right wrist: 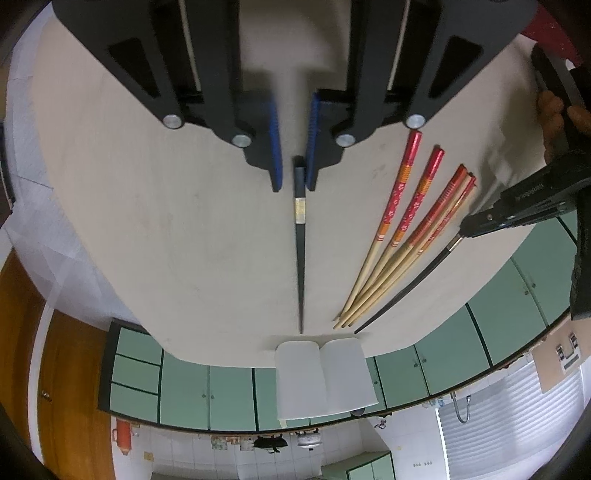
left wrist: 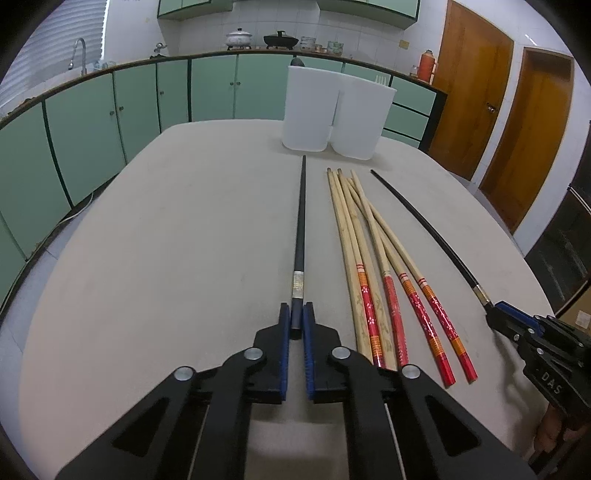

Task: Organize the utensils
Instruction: 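Grasp the black chopstick with the left tool while the right tool grasps another black chopstick, then carry both black chopsticks to the white holder and drop them in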

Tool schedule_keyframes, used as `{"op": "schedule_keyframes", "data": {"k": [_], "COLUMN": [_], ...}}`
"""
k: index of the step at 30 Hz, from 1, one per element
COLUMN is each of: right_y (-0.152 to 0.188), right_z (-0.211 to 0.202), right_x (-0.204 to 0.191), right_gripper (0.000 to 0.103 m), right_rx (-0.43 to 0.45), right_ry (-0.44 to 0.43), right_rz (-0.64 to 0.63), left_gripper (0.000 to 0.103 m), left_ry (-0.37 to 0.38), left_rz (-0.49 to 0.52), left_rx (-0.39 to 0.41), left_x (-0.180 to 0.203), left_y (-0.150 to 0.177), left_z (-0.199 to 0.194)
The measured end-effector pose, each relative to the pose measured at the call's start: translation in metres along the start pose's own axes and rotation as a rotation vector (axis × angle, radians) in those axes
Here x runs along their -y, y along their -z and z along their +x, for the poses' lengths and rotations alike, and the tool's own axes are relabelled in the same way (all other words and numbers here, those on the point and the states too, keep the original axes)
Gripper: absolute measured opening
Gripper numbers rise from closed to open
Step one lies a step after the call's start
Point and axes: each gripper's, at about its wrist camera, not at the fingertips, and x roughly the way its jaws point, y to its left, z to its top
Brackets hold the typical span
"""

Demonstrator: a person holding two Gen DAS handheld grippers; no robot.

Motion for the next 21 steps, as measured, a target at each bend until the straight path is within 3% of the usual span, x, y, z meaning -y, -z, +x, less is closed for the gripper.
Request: {"op": "schedule_keyframes", "data": {"k": [8, 21], "right_y": [-0.008, -0.087], "right_z": [-0.009, -0.077], "right_x": [-0.004, 0.005], "right_gripper": [0.006, 0.006], "right_rx": [0.015, 0.224], "right_ry": [0.016, 0.014], "right_rz": [-0.040, -0.106], "left_gripper": [0.006, 0.006], "left_ry": [-0.014, 0.024], "left_rz": [0.025, 0.065], "left_rx": [0.011, 0.246], "left_x": [0.003, 0.007], "left_y": [-0.005, -0.081], "left_z": [-0.013, -0.099]}}
